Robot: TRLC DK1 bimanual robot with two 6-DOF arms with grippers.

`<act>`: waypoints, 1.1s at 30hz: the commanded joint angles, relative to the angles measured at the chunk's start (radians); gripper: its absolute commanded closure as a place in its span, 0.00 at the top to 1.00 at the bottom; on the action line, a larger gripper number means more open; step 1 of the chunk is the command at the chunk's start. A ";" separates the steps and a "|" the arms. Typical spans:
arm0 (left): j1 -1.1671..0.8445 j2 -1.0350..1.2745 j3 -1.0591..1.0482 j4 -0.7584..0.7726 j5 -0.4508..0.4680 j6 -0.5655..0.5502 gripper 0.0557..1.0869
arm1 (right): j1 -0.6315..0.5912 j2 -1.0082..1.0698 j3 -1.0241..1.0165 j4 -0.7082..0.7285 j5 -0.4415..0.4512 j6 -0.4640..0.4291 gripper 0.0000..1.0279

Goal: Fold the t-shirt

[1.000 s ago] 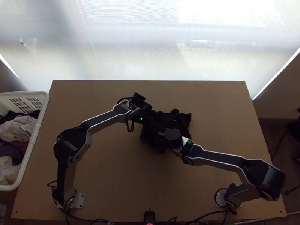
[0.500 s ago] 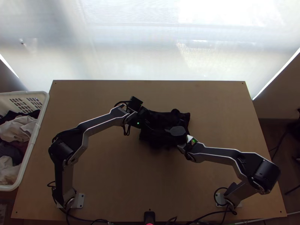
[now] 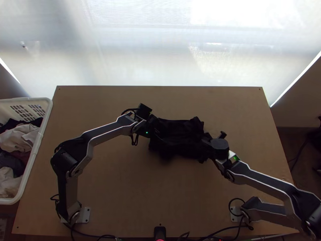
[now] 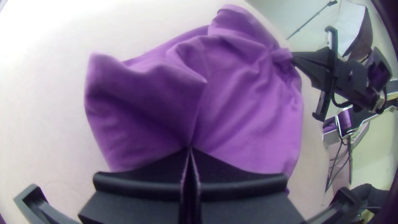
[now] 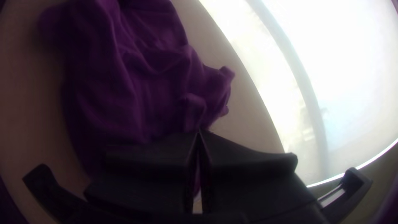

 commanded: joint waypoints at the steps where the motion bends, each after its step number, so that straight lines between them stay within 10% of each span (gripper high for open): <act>1: 0.022 0.005 0.032 -0.016 -0.006 0.011 0.04 | -0.028 -0.262 -0.047 -0.199 -0.001 0.026 0.02; 13: 0.055 -0.086 0.193 -0.217 0.146 -0.062 0.04 | 0.040 -0.268 0.172 -0.285 0.016 0.062 0.02; 33: 0.042 -0.119 0.136 -0.186 0.051 -0.058 0.04 | 0.202 0.408 0.483 -0.002 0.062 0.049 0.03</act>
